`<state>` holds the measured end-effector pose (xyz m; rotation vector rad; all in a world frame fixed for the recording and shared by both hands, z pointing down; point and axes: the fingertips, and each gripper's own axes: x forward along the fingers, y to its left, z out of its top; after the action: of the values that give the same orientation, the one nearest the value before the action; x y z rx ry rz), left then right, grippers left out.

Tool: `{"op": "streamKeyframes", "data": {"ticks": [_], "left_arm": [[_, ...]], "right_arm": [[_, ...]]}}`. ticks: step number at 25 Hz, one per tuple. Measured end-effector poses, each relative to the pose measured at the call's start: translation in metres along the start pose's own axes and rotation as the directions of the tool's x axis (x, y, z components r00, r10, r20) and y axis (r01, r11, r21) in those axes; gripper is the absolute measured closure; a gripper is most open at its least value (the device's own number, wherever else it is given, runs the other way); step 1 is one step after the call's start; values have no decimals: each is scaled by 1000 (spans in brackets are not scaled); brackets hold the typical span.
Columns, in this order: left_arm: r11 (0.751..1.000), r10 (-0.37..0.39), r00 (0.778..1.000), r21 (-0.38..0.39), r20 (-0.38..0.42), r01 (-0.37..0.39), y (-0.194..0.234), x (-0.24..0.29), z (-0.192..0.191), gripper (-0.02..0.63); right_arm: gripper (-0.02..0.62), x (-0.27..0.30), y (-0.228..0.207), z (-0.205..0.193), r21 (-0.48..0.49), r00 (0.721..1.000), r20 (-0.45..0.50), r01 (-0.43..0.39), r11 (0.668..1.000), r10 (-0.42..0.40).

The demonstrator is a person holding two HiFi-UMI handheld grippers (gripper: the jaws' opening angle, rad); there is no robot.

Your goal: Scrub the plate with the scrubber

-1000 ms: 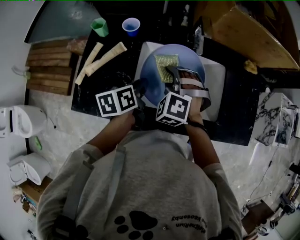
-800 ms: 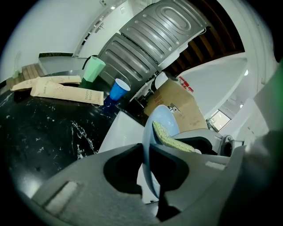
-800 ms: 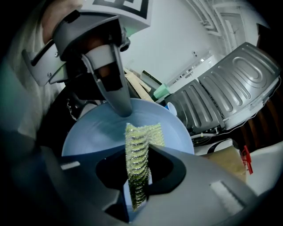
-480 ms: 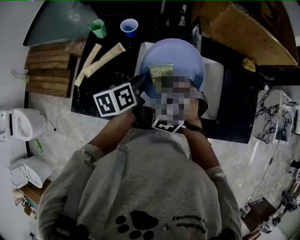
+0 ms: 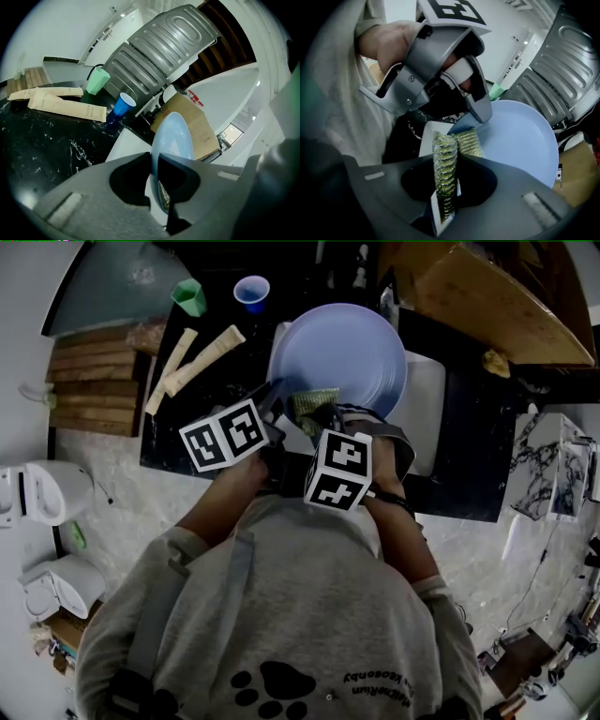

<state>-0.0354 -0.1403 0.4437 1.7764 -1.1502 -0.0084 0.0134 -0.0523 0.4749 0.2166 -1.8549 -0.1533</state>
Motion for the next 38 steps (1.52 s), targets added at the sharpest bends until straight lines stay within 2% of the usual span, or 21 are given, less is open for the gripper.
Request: {"op": "streamKeyframes", "data": {"ticks": [9,12,14,17,20,22,24,27,30,32,38], "left_arm": [[1000,15,1000,4,17,-15,5,1,0,574],[999,24,999,26,24,-25,6,1,2,574],[999,31,999,34,22,-32,7,1,1,575],[999,30,1000,16,8,-30,9,1,-3,578],[1000,18,1000,4,-1,-18,8,2,-6,581],[1000,12,1000,14,-9,-12,6,2,-7,581],[1000,7,1000,23,-17,-6,4,2,-10,580],[1000,-4,1000,30,-30,5,0,1,-13,581],[999,-11,999,39,-36,12,-3,0,-14,580],[999,-15,999,41,-38,17,-4,0,-15,580],[997,-5,999,79,-42,8,-7,0,-13,580]], "right_arm": [[528,-15,19,-2,105,985,71,-167,980,160],[528,-23,22,1,130,977,112,-198,972,184],[528,-33,19,4,140,976,136,-188,972,169],[528,-58,0,6,154,984,163,-97,983,72],[528,-84,-36,6,159,980,164,86,983,-112],[528,-96,-64,2,154,956,150,229,961,-252],[528,-102,-88,-3,150,919,129,353,924,-372],[527,-104,-112,-12,134,866,82,481,866,-493],[527,-103,-127,-18,78,820,40,567,820,-570],[526,-100,-131,-19,35,800,26,599,800,-600],[526,-80,-137,-23,-72,779,-24,624,778,-627]]}}
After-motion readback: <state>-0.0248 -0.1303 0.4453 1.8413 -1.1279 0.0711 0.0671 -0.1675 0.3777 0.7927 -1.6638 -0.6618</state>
